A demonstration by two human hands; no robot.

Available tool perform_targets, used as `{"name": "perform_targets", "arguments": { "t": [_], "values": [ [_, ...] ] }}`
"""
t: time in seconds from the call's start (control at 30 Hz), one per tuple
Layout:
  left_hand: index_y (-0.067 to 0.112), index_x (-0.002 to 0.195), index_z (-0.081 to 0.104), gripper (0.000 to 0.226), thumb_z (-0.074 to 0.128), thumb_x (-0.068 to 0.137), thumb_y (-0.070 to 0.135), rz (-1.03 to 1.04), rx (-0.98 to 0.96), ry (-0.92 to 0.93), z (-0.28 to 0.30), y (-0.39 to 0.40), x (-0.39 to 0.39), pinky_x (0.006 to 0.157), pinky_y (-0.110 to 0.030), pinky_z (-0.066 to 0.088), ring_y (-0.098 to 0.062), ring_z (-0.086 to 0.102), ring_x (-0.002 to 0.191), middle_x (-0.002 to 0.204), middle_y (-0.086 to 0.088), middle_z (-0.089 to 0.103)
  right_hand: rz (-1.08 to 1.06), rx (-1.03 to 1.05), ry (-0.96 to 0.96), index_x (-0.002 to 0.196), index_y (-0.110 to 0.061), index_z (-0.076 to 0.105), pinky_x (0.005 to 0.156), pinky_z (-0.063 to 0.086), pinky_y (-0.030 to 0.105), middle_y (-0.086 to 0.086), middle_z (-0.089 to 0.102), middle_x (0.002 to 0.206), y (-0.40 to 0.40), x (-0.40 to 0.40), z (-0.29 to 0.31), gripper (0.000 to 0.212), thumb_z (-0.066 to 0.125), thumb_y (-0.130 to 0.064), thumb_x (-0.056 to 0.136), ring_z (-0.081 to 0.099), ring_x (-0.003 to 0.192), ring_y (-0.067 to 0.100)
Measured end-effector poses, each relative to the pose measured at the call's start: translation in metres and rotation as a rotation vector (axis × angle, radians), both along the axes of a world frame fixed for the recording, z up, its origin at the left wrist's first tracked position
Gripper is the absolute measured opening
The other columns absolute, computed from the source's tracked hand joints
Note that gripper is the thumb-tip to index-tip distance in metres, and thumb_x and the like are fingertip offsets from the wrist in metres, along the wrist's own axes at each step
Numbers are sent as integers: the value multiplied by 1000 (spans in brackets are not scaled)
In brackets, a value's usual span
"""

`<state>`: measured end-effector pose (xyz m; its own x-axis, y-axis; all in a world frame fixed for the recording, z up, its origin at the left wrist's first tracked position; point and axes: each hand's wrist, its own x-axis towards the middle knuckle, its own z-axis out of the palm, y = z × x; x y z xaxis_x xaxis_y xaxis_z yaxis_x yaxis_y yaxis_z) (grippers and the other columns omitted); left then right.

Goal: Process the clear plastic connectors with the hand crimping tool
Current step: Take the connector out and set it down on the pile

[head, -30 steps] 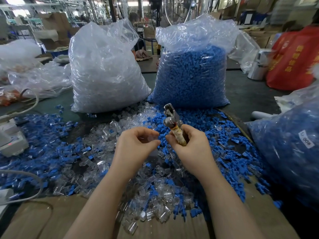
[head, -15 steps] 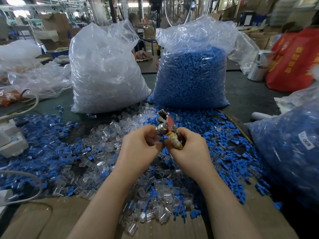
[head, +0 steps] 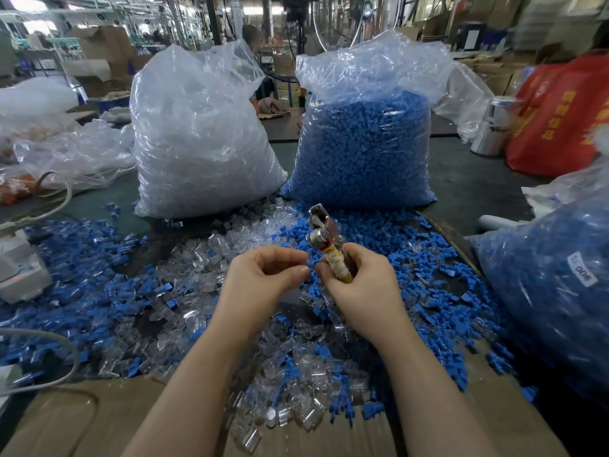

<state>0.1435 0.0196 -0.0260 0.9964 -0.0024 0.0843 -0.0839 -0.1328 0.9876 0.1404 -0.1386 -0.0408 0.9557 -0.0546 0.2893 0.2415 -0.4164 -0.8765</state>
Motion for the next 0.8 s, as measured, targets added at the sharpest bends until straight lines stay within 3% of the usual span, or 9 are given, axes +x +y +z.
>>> {"name": "perform_targets", "arguments": {
  "t": [0.07,0.17,0.33,0.67,0.8],
  "values": [
    [22,88,76,19,77,80,5,-2,-39,1,0,-1,0,74,-24,59,-16,74,82,84,-1,77,25,43,4,73,-22,60,49,40,26,-11,58,63,0,0,1,19,69,-27,89,46,53,5],
    [24,85,78,19,77,79,6,-2,-100,-5,0,-1,0,75,-24,59,-16,74,83,86,-2,77,40,112,24,78,-20,64,53,44,29,0,61,70,-1,1,2,13,69,-23,90,48,55,3],
    [25,83,78,19,78,78,7,3,-134,-24,2,-4,-2,76,-23,58,-16,74,85,87,-2,77,34,147,19,78,-22,63,49,40,16,-14,57,59,0,1,4,14,69,-24,90,47,52,1],
    [18,91,77,24,77,67,19,-50,-225,-19,4,-6,-3,76,-21,57,-18,73,87,91,-5,77,34,233,1,76,-22,65,53,44,17,-3,59,62,0,-1,6,15,71,-20,89,49,56,3],
    [19,91,77,20,77,72,13,-66,-215,-18,4,-3,-2,77,-22,57,-18,73,88,91,-5,77,46,211,-4,76,-26,64,55,45,12,-15,62,63,1,0,6,16,71,-19,89,54,57,-1]
  ]
}}
